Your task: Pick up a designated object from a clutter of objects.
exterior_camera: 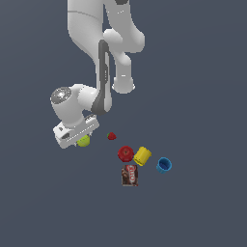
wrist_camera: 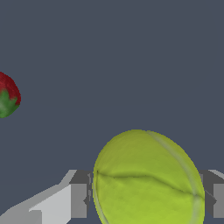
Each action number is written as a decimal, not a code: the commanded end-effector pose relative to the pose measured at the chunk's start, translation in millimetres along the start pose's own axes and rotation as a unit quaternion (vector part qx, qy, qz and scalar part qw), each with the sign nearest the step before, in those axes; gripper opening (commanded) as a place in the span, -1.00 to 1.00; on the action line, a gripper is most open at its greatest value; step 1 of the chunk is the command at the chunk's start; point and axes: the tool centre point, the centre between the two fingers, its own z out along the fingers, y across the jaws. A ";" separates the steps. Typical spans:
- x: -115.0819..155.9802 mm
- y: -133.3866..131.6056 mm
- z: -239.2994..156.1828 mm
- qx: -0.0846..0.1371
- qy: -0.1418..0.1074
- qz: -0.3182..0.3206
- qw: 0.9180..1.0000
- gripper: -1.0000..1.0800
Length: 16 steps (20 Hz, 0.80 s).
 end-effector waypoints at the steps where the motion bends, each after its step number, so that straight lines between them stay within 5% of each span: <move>1: 1.2 -4.9 -9.8 -0.001 0.001 0.000 1.000 -1.00; 16: 8.4 -64.0 -108.6 -0.001 0.001 0.000 1.000 -1.00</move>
